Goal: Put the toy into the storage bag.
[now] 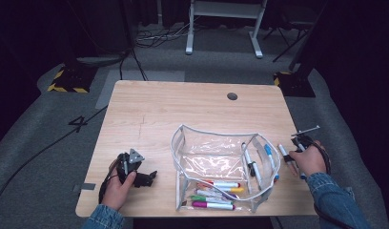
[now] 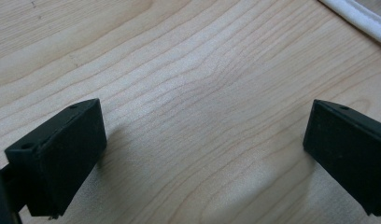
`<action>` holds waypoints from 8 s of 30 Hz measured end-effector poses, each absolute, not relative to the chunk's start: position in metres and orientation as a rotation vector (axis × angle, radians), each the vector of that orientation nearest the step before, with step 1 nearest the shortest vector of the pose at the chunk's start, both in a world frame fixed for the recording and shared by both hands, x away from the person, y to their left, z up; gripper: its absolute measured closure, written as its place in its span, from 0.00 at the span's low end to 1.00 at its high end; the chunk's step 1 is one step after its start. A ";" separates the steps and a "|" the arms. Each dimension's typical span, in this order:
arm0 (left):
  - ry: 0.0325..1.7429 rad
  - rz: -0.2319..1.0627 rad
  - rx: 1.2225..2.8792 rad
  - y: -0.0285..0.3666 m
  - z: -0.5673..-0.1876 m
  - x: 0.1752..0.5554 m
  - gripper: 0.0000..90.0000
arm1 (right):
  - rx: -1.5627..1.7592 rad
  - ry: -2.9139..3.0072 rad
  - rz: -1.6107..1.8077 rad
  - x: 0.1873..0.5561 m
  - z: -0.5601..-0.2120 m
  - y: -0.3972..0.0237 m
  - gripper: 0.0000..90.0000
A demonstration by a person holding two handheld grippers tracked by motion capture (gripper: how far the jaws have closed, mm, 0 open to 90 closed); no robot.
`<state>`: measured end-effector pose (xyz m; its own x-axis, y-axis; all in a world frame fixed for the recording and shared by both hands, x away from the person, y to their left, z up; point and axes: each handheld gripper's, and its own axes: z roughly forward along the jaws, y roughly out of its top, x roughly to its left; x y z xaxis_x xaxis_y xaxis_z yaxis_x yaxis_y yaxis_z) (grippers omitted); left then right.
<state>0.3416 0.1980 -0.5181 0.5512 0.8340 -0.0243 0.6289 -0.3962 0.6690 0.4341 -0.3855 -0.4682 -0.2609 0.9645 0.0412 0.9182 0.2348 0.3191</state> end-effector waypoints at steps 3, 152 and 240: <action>1.172 0.419 2.154 0.198 -0.518 0.342 0.00 | 1.796 2.330 0.456 0.433 -0.458 -0.384 0.85; 1.170 0.420 2.157 0.198 -0.518 0.342 0.00 | 1.837 2.301 0.424 0.413 -0.468 -0.418 0.81; 1.171 0.419 2.154 0.198 -0.518 0.342 0.00 | 0.421 3.237 0.218 0.346 -0.378 -0.106 0.85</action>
